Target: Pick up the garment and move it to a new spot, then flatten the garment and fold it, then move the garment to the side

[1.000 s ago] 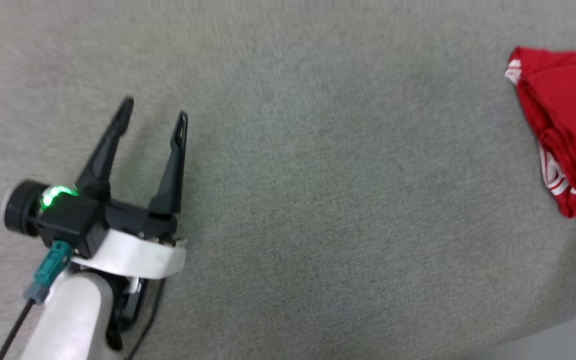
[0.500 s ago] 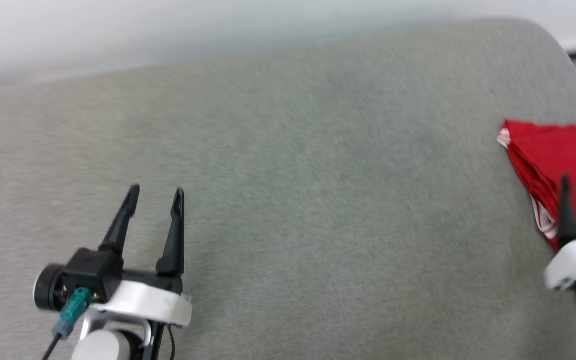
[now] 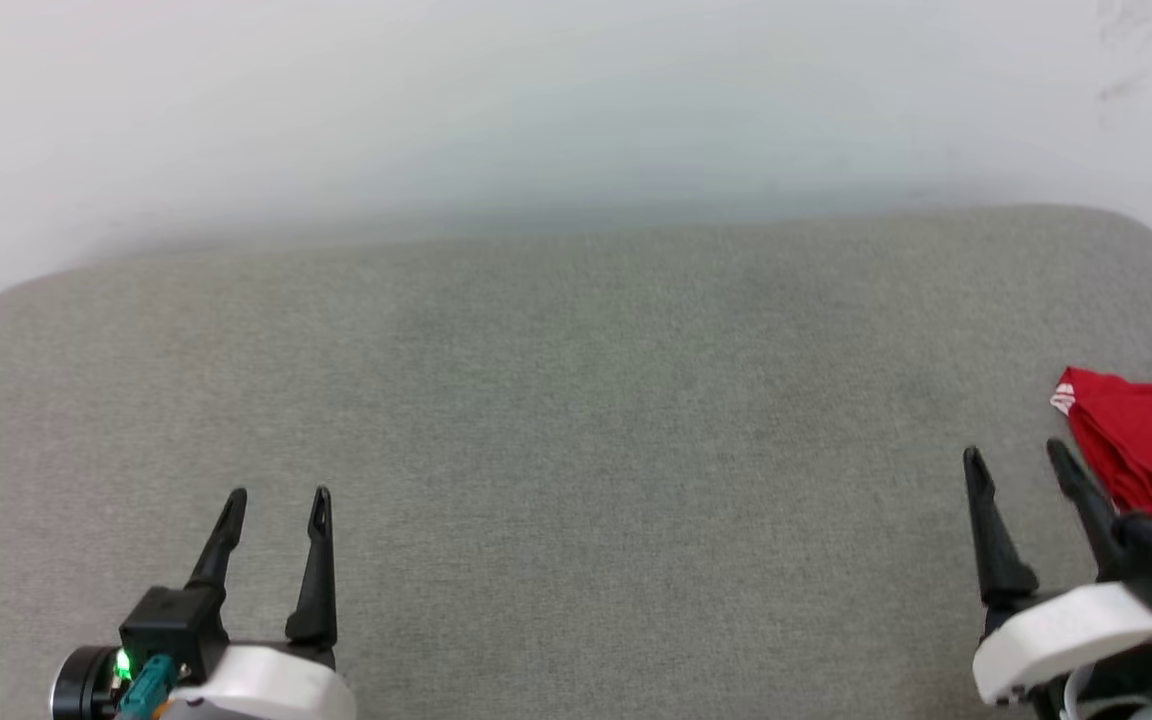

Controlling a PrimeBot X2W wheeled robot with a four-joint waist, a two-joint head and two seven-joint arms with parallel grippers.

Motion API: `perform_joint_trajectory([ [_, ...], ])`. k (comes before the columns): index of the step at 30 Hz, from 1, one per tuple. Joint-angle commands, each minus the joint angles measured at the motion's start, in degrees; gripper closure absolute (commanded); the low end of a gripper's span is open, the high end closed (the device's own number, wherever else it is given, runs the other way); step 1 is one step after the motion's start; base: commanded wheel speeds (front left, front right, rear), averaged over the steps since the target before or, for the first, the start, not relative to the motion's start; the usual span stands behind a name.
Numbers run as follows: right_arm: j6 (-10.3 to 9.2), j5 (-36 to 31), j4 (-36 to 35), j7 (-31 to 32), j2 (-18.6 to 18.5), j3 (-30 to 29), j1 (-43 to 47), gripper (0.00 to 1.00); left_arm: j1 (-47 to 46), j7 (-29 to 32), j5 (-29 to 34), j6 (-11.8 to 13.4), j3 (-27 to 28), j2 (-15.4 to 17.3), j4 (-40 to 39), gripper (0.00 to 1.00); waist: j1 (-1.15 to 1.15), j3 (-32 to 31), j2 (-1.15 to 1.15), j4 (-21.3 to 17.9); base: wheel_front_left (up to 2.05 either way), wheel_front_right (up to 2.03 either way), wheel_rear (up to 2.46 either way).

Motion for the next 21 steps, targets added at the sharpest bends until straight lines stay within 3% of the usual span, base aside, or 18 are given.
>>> perform_joint_trajectory([
  [1, -0.04, 0.30, -1.70, 0.41, 0.42, 0.39, 2.32, 0.00, 1.19, -0.28, -0.10, 0.13, 0.06, 0.10, 0.23, 0.00, 0.02, -1.75, 0.00, 1.15, 0.00, 0.00, 0.00],
  [9, -0.04, 1.11, -7.16, 2.29, 1.09, 1.32, 7.60, 0.00, 3.27, -0.71, 0.32, -0.05, -1.03, -0.72, 1.42, 0.00, 0.02, -3.04, 0.00, 1.45, 0.00, 0.00, 0.00],
  [21, -0.04, 0.65, -8.65, 3.42, 1.38, 1.13, 7.83, 0.00, 1.77, -1.00, 0.59, -0.70, -0.91, -1.09, 2.21, 0.00, 0.02, -2.73, 0.00, 2.00, 0.00, 0.00, 0.00],
])
